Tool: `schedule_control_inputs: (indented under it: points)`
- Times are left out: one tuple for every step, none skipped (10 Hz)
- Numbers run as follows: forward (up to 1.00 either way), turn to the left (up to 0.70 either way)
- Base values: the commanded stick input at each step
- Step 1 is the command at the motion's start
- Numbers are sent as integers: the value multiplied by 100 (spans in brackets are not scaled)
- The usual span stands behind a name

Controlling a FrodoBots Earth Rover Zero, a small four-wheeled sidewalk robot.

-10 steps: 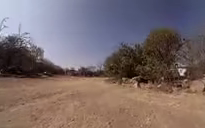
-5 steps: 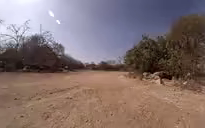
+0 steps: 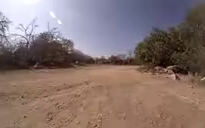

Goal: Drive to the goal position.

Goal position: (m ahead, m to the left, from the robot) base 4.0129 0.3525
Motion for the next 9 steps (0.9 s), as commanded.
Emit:
schedule_control_inputs:
  points:
    - [50,0]
    - [50,0]
    - [50,0]
    - [50,0]
    - [50,0]
    - [50,0]
    - [50,0]
    - [50,0]
    - [50,0]
